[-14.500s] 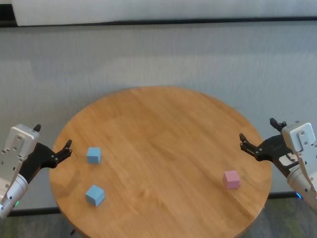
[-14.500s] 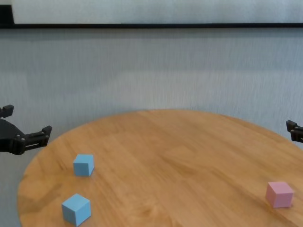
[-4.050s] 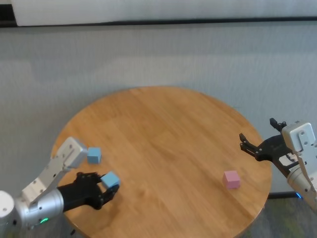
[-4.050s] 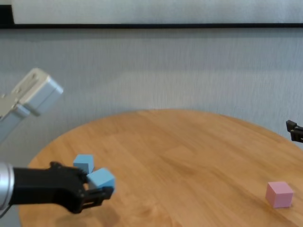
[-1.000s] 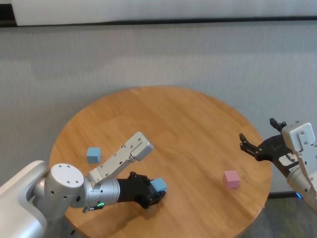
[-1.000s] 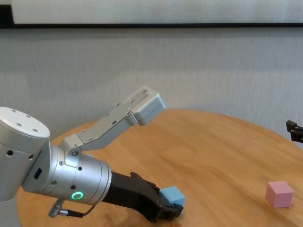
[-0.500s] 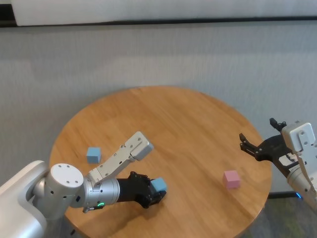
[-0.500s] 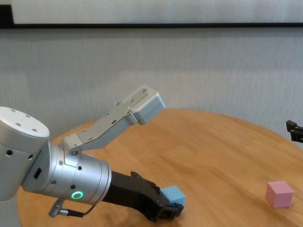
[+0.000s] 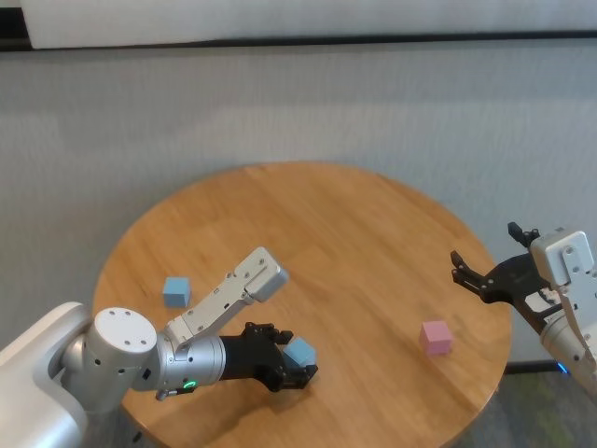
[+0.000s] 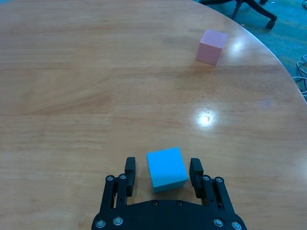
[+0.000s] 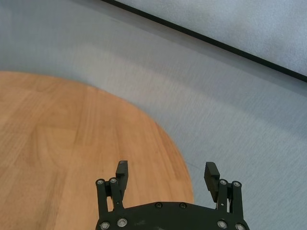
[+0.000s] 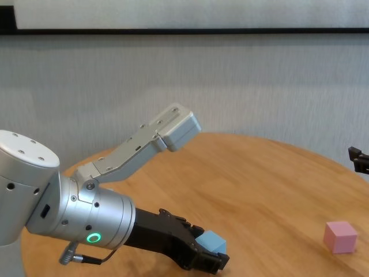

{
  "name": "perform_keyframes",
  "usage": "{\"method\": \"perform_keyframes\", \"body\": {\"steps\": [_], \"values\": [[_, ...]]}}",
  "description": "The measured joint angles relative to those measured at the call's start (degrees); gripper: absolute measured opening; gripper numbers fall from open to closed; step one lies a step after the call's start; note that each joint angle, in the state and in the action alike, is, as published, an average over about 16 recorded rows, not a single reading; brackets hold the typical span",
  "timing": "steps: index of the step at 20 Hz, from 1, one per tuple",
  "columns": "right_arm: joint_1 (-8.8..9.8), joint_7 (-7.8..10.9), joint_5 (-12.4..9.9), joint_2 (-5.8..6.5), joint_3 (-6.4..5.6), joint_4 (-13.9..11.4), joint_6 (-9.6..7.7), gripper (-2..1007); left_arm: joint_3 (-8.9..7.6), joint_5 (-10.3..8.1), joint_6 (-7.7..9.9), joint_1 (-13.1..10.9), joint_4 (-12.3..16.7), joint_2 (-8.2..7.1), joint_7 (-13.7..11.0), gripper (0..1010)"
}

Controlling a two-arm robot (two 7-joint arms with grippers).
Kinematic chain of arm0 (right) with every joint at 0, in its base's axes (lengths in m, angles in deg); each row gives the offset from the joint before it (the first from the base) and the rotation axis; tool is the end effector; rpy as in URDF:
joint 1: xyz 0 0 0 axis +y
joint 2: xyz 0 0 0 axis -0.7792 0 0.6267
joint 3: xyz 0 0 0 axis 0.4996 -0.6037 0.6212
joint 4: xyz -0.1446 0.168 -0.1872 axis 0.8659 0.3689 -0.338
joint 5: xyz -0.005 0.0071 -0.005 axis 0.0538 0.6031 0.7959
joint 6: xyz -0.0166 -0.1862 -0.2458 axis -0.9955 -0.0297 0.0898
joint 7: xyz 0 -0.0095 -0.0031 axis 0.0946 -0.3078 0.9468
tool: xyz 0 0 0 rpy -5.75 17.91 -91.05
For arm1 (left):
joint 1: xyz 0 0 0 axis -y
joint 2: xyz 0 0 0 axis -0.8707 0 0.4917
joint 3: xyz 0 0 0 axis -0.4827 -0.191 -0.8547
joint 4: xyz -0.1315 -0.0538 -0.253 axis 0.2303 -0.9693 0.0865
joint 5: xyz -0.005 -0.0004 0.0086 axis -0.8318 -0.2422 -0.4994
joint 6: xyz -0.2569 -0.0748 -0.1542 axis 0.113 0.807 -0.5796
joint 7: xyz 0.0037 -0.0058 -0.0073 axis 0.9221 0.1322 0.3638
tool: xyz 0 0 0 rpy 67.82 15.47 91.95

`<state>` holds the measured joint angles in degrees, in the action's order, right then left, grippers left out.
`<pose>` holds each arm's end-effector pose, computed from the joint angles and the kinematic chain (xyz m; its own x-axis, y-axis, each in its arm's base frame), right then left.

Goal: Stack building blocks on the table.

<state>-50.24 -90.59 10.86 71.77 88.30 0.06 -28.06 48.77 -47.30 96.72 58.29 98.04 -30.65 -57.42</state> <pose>0.3580 -0.0827 -0.3023 0.2922 -0.8803 0.3737 0.9553 0.2872 -0.0703 0.4241 -0.0426 -0.2881 0.8722 0.4852 0.0620 -0.4381 0.7187 0.5400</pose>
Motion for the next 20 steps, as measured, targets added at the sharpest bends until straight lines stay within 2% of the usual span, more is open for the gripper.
{"method": "perform_keyframes", "body": {"steps": [6, 11, 15, 20], "values": [[0.0, 0.0, 0.0, 0.0, 0.0, 0.0, 0.0, 1005, -0.81, -0.83, -0.88, -0.61, 1.37, -0.82, -0.29, 873], [0.0, 0.0, 0.0, 0.0, 0.0, 0.0, 0.0, 1005, -2.52, -2.61, -1.78, -1.81, 3.57, -1.8, 0.32, 960], [0.0, 0.0, 0.0, 0.0, 0.0, 0.0, 0.0, 1005, -4.77, -4.39, -2.74, -3.47, 6.16, -2.53, 2.45, 995], [0.0, 0.0, 0.0, 0.0, 0.0, 0.0, 0.0, 1005, -8.3, -6.4, -4.49, -6.13, 9.21, -2.69, 6.64, 1002]]}}
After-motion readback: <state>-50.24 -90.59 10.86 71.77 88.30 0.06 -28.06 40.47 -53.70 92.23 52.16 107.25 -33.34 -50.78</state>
